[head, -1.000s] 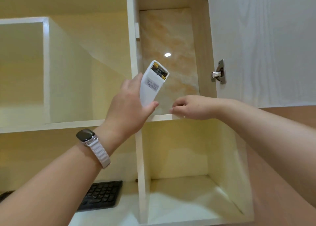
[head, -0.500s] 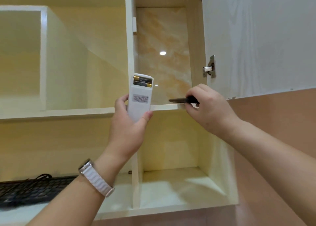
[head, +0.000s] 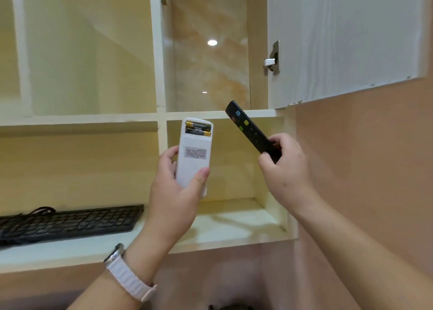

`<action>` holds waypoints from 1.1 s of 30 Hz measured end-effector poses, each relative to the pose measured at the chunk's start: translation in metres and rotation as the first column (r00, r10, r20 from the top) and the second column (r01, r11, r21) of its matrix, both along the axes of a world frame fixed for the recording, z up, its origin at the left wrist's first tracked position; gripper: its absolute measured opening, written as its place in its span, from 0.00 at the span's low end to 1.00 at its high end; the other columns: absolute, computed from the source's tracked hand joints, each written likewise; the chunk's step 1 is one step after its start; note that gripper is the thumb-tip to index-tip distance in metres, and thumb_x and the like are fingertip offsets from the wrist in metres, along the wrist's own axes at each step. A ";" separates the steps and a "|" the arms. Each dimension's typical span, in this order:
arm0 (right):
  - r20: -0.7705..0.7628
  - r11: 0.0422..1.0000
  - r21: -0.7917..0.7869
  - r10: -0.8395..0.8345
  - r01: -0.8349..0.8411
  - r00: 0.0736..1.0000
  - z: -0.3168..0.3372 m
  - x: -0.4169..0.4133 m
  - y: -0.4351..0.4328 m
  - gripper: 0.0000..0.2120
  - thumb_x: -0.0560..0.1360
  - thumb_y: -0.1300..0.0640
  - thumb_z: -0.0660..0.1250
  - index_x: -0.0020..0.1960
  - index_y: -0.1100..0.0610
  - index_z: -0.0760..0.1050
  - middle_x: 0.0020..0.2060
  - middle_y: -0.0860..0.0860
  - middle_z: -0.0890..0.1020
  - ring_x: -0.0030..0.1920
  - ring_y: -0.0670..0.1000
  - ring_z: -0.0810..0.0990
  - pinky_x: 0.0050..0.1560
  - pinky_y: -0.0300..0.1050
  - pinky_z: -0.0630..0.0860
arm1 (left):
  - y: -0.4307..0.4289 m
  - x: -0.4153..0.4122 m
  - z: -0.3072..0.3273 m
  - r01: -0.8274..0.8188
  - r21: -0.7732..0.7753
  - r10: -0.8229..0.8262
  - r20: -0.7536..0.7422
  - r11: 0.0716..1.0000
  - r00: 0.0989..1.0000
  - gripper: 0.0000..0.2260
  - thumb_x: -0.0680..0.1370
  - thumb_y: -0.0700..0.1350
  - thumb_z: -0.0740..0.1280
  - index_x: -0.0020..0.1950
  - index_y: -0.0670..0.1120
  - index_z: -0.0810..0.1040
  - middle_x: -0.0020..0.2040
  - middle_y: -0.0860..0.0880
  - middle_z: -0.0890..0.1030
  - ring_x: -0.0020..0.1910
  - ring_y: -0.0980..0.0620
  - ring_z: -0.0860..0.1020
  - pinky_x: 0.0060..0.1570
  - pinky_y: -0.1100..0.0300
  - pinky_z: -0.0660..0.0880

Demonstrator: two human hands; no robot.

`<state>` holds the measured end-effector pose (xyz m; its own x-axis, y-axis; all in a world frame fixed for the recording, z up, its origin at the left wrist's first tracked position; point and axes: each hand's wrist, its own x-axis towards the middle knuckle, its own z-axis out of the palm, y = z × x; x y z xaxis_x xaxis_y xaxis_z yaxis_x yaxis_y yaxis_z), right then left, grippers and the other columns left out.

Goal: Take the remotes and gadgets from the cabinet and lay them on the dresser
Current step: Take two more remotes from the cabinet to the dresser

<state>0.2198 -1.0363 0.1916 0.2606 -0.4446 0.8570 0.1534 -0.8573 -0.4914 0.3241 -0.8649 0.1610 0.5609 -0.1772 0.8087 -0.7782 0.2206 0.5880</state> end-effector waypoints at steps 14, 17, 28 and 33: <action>-0.008 0.861 0.507 -0.031 0.031 0.999 -0.133 -0.020 0.058 0.08 0.73 0.62 0.64 0.45 0.50 0.75 0.35 0.47 0.78 0.36 0.51 0.76 0.42 0.56 0.77 | -0.004 0.017 -0.136 0.354 0.163 -0.285 -0.338 0.921 0.897 0.21 0.75 0.43 0.71 0.59 0.61 0.66 0.54 0.57 0.81 0.51 0.61 0.81 0.48 0.57 0.79; -0.043 0.814 0.571 -0.098 0.105 0.994 -0.161 -0.020 0.077 0.07 0.73 0.64 0.64 0.44 0.53 0.76 0.34 0.52 0.78 0.34 0.52 0.75 0.41 0.61 0.77 | 0.005 0.026 -0.158 0.459 0.164 -0.376 -0.375 0.873 0.847 0.20 0.75 0.40 0.71 0.56 0.61 0.67 0.56 0.54 0.80 0.54 0.58 0.80 0.51 0.55 0.79; -0.185 0.538 0.743 -0.407 0.399 0.895 -0.248 -0.074 0.171 0.07 0.75 0.68 0.62 0.47 0.58 0.76 0.35 0.58 0.79 0.32 0.48 0.76 0.30 0.35 0.73 | 0.022 0.002 -0.252 0.766 0.243 -0.575 -0.537 0.596 0.617 0.23 0.74 0.40 0.72 0.62 0.55 0.65 0.55 0.55 0.81 0.51 0.56 0.82 0.49 0.46 0.81; -0.238 0.379 0.777 -0.561 0.502 0.793 -0.265 -0.126 0.218 0.07 0.76 0.65 0.63 0.47 0.55 0.77 0.34 0.54 0.80 0.31 0.48 0.77 0.33 0.39 0.75 | 0.028 -0.053 -0.271 0.879 0.246 -0.659 -0.587 0.408 0.470 0.23 0.75 0.41 0.71 0.63 0.54 0.64 0.56 0.56 0.80 0.53 0.58 0.81 0.49 0.46 0.81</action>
<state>0.0940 -0.8187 -0.0734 -0.3132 -0.9453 0.0914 -0.1384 -0.0498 -0.9891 0.2706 -0.8371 -0.1101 0.1702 -0.9529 0.2510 -0.1265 0.2315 0.9646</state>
